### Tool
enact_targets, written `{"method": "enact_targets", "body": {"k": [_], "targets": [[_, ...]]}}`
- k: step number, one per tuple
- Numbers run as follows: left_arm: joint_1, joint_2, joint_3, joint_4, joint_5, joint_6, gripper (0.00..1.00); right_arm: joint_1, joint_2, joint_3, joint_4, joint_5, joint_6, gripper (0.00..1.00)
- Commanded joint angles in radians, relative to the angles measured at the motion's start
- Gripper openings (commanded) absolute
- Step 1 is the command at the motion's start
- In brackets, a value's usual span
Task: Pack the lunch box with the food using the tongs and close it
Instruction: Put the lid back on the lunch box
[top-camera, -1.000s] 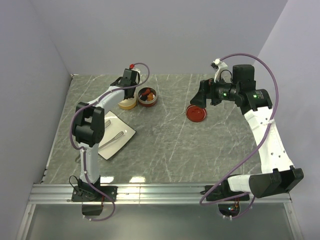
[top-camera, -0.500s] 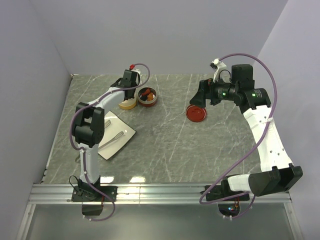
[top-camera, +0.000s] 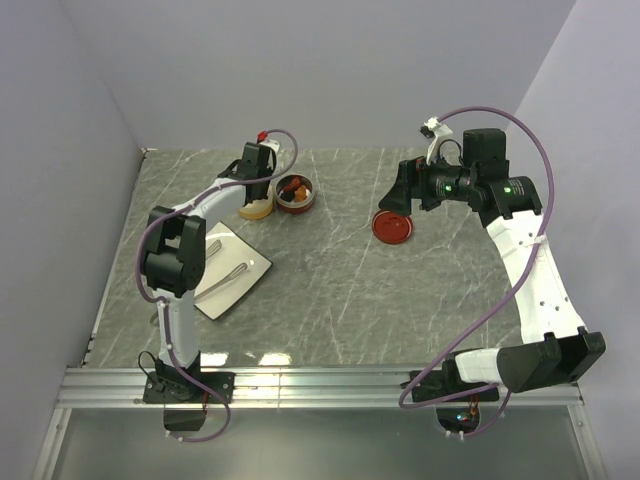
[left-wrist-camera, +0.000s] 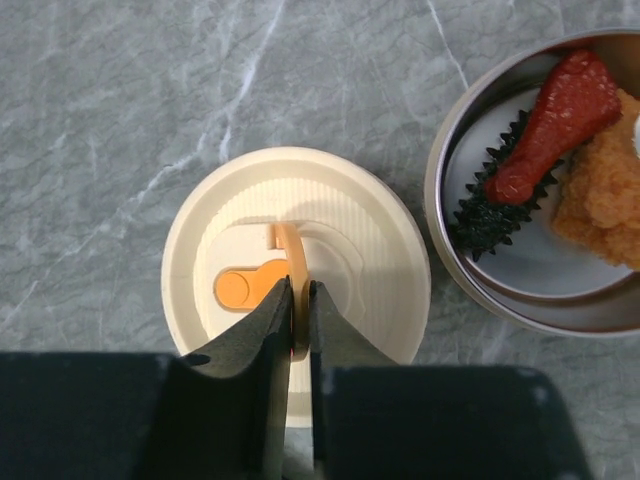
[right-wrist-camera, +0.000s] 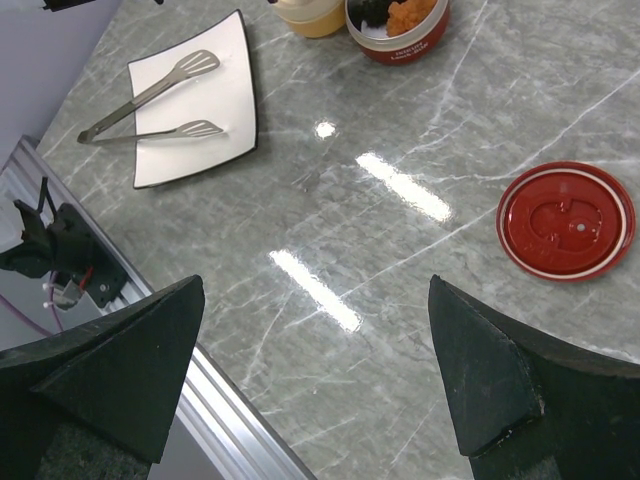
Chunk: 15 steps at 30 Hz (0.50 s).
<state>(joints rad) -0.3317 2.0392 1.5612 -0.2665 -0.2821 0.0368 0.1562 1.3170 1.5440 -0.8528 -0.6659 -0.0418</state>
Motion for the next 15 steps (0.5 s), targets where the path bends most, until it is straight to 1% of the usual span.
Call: {"method": "enact_targets", "body": {"k": [1,7,15], "targets": [[0.003,-0.030,-0.020,-0.076,0.116,-0.029,0.17,-0.006,-0.007,0.016,0.003,-0.014,0.002,1.00],[0.034,-0.048,0.014,-0.102,0.149,-0.072,0.24,-0.009,-0.009,0.018,0.001,-0.017,0.003,1.00],[0.062,-0.048,0.051,-0.123,0.153,-0.081,0.24,-0.007,-0.012,0.011,0.003,-0.018,0.002,1.00]]}}
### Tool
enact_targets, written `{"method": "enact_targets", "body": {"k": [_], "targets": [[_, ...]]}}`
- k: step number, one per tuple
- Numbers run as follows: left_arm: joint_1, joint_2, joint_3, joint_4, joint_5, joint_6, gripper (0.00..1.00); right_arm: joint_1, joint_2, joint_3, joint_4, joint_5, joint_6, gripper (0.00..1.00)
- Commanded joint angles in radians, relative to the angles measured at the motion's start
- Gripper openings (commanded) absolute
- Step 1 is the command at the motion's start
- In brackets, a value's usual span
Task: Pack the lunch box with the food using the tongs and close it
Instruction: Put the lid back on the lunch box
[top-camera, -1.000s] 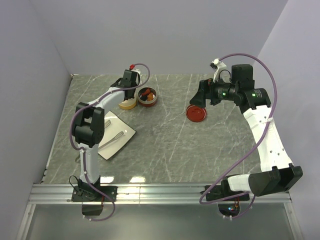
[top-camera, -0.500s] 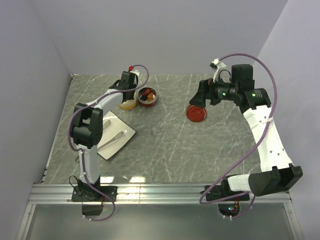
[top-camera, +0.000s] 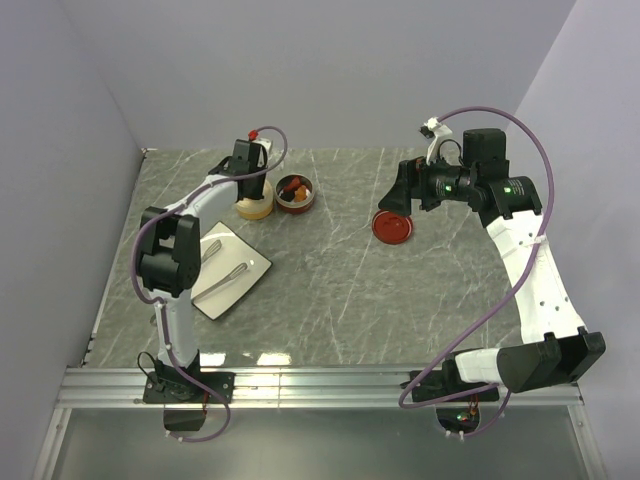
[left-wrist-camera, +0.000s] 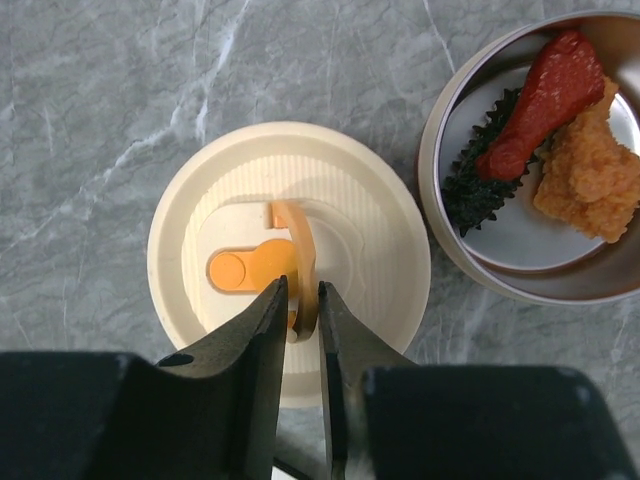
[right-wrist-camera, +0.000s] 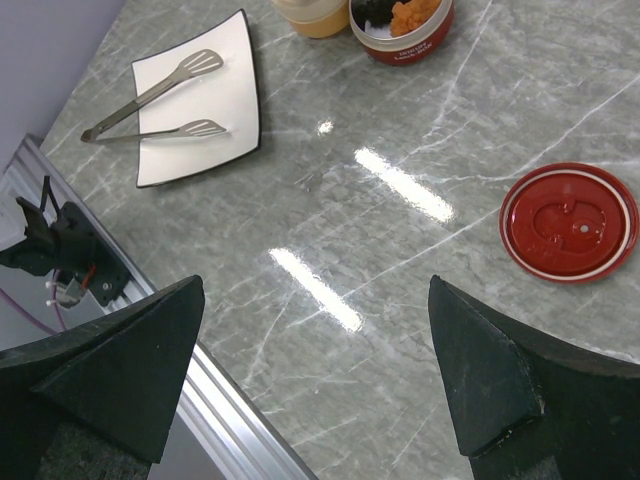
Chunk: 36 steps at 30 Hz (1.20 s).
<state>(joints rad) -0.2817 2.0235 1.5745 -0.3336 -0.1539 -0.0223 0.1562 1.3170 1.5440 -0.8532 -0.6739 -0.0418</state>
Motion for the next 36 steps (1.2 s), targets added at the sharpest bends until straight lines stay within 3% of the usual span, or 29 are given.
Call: {"method": "enact_targets", "body": {"k": [1,13,22,36], "targets": [[0.016,-0.032,0.041,-0.058,0.028,-0.024,0.24,-0.006,-0.012,0.011,0.002,-0.010,0.002,1.00],[0.049,-0.028,0.071,-0.067,0.063,-0.028,0.19,-0.007,-0.013,0.008,0.002,-0.016,0.003,1.00],[0.049,-0.020,0.055,-0.076,0.076,-0.030,0.01,-0.006,-0.015,0.008,0.002,-0.015,0.002,1.00],[0.049,0.014,-0.013,-0.096,0.102,-0.030,0.00,-0.006,-0.010,0.010,-0.001,-0.015,0.000,1.00]]}}
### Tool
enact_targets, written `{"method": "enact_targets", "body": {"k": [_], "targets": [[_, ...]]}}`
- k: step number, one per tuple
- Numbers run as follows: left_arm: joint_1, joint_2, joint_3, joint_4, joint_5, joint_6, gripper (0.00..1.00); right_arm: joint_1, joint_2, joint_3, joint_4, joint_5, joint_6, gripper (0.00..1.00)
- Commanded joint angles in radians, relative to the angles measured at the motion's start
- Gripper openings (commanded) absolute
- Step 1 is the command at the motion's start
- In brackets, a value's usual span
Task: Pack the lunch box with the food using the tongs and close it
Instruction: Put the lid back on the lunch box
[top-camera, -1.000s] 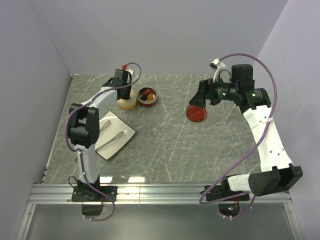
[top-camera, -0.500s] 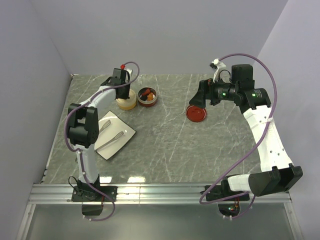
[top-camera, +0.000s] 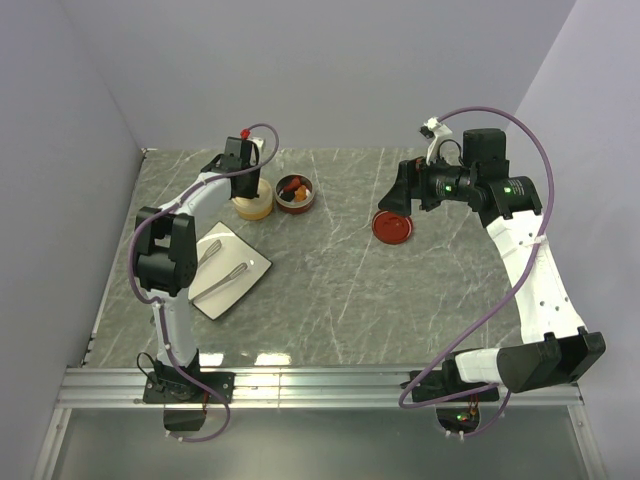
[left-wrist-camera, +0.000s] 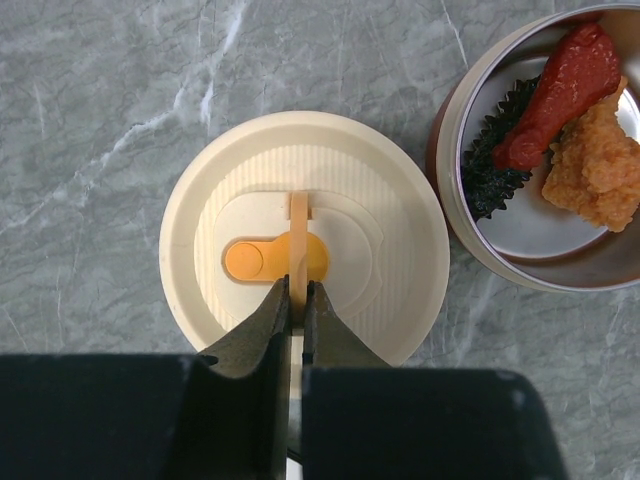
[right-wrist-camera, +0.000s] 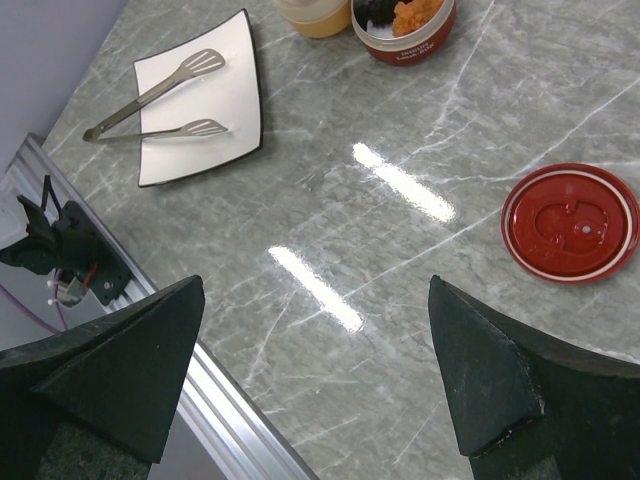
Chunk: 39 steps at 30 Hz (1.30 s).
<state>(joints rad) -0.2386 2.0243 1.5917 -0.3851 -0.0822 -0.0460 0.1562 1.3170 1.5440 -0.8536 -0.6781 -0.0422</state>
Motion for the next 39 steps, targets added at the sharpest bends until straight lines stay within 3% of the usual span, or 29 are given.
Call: {"method": "enact_targets", "body": {"k": [1,7,21,39], "targets": [[0.005,0.011,-0.029,-0.047,0.030,-0.005,0.00,-0.007,-0.010,0.011,-0.001,-0.011,0.001,1.00],[0.004,-0.033,-0.022,-0.043,0.048,0.005,0.18,-0.007,-0.010,0.008,-0.001,-0.015,0.004,1.00],[0.002,-0.081,0.025,-0.064,0.073,0.009,0.32,-0.006,-0.007,0.019,-0.007,-0.021,0.005,1.00],[-0.024,-0.065,0.065,-0.080,0.105,0.020,0.36,-0.007,0.001,0.028,-0.018,-0.026,0.001,1.00]]}}
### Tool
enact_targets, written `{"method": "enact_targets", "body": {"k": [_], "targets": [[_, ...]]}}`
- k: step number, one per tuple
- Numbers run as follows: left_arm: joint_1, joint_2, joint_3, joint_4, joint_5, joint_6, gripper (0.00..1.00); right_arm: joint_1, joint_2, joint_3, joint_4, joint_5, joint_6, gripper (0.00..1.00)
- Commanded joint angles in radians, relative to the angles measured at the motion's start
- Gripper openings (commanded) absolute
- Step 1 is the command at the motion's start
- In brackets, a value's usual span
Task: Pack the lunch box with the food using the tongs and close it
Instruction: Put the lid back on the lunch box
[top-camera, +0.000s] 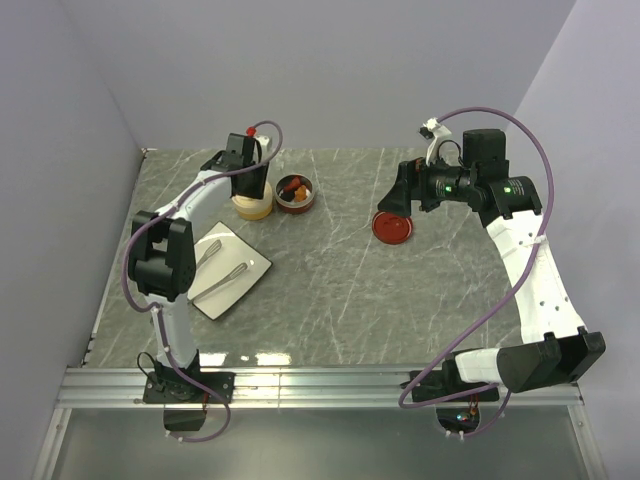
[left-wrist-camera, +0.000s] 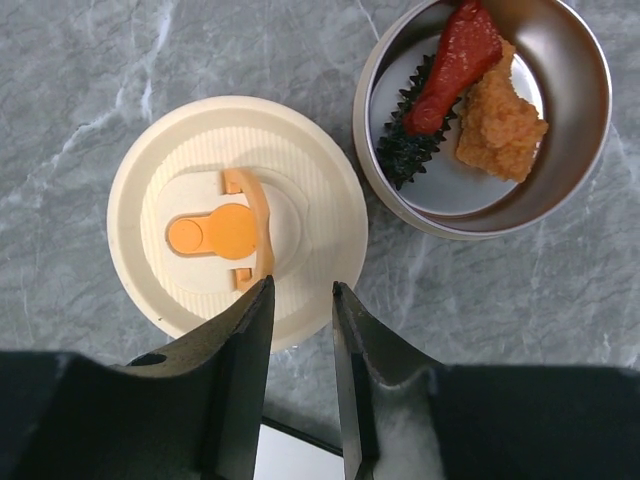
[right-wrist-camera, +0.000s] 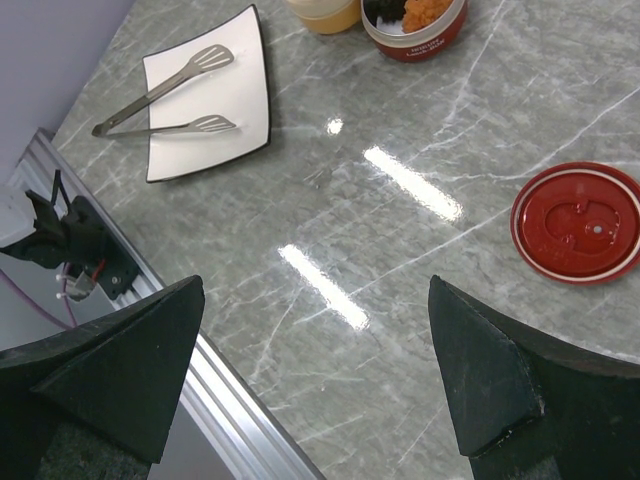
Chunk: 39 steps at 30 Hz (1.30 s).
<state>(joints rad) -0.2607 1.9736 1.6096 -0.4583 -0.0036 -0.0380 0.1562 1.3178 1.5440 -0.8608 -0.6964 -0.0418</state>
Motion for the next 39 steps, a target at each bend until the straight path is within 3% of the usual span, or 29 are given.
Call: {"method": "enact_targets", "body": {"k": [1,8,16,21,28,39], "targets": [[-0.003,-0.015,0.047,-0.005,0.036,0.013,0.36,-0.007,0.000,0.028,-0.011,-0.009,0.000,1.00],[-0.003,0.015,0.072,-0.031,0.092,0.009,0.35,-0.006,0.001,0.031,-0.021,-0.002,-0.010,1.00],[0.001,-0.107,0.030,0.003,0.111,-0.010,0.36,-0.006,-0.006,0.019,-0.018,-0.006,-0.010,1.00],[0.029,-0.136,0.044,0.032,0.094,-0.029,0.31,-0.007,-0.009,0.018,-0.018,-0.006,-0.010,1.00],[0.032,-0.023,0.173,-0.049,-0.068,-0.008,0.15,-0.007,-0.014,0.013,-0.015,-0.002,-0.012,1.00],[-0.017,0.050,0.165,-0.072,-0.207,0.061,0.10,-0.007,-0.009,0.008,-0.014,-0.005,-0.010,1.00]]}}
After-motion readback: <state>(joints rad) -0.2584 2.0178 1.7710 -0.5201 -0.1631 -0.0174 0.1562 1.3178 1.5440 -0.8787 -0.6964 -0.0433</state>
